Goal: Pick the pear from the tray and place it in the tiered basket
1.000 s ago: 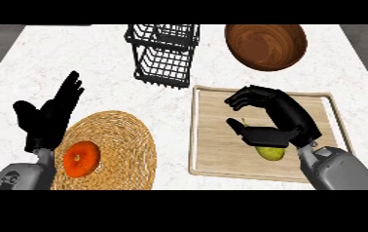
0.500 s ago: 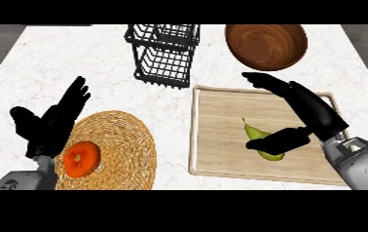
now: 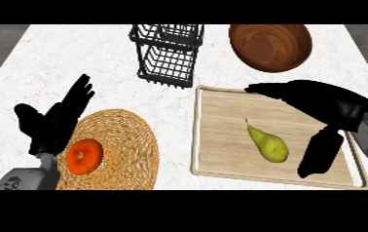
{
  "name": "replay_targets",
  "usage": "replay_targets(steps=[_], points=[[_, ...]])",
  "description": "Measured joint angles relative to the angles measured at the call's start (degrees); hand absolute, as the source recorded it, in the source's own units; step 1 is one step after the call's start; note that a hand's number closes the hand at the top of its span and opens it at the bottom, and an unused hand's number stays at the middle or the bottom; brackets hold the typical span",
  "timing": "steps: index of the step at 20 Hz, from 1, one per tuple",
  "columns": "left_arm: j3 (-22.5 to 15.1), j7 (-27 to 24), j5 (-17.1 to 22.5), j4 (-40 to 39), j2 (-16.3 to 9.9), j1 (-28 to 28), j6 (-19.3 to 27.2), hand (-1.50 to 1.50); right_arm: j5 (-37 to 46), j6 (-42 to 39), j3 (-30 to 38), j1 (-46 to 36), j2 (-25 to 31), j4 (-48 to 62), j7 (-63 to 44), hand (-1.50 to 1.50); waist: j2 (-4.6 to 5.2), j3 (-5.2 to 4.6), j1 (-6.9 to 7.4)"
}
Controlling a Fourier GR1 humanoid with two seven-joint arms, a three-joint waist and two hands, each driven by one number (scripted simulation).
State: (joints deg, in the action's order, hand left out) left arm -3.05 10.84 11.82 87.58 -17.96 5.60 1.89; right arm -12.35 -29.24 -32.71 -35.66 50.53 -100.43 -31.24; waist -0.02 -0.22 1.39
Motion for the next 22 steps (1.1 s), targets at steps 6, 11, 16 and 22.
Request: replay_targets(steps=[6,11,16,22], points=[[1.30,0.54,0.30,0.85,-0.40,-0.45,-0.81,0.00,-6.66,-8.16,-1.56,-6.68,-4.77,0.17,-13.17,-1.50,-0.04,0.09,-0.48],[1.98,1.18,0.03,2.59,0.06,-1.87,-1.12,0.00,-2.48,-6.00,-2.77,-4.55,-10.58,-1.09,-17.77,-1.50,-0.08,0.16,-0.96],[2.63,1.70,-0.48,2.52,0.49,-1.37,-1.20,0.00,4.09,-5.71,-4.69,-1.01,-13.28,0.27,-18.31,-1.50,-0.03,0.19,-1.17],[3.12,1.21,-1.39,2.84,1.42,-2.05,-1.76,0.00,14.96,-6.48,-5.68,4.49,-16.30,3.38,-14.96,-1.50,0.01,0.22,-1.20]])
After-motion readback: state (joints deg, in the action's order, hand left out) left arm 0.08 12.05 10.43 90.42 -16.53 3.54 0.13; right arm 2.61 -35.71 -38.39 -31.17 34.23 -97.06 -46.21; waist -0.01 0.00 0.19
